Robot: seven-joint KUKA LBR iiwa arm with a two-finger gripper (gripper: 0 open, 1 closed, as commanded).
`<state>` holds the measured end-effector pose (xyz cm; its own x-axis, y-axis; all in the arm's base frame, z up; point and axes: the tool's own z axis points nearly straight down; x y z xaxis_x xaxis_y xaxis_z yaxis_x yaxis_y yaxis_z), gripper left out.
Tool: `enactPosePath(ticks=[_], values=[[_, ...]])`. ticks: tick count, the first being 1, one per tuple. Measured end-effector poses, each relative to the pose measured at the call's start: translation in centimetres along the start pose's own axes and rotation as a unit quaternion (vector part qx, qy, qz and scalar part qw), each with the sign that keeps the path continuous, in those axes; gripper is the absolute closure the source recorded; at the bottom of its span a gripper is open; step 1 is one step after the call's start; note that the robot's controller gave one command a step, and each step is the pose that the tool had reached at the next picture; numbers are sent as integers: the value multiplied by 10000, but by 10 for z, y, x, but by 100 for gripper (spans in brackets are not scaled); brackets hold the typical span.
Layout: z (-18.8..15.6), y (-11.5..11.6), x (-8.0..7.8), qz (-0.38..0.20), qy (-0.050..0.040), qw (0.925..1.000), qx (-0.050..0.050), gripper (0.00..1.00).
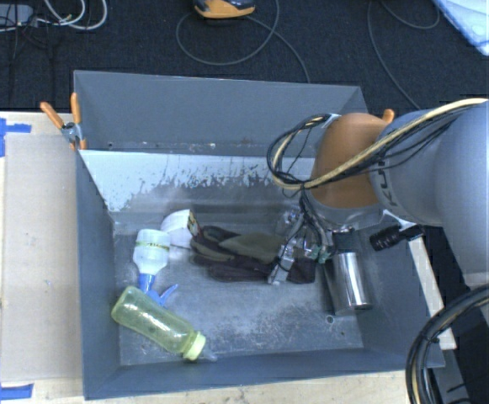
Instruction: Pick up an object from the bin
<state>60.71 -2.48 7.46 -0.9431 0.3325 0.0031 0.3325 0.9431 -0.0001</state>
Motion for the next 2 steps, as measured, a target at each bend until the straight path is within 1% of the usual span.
enactPosePath(ticks=[1,2], values=[[5,14,8,-302,2,9995,5,0],[2,7,4,-117,2,9999,-3,0]])
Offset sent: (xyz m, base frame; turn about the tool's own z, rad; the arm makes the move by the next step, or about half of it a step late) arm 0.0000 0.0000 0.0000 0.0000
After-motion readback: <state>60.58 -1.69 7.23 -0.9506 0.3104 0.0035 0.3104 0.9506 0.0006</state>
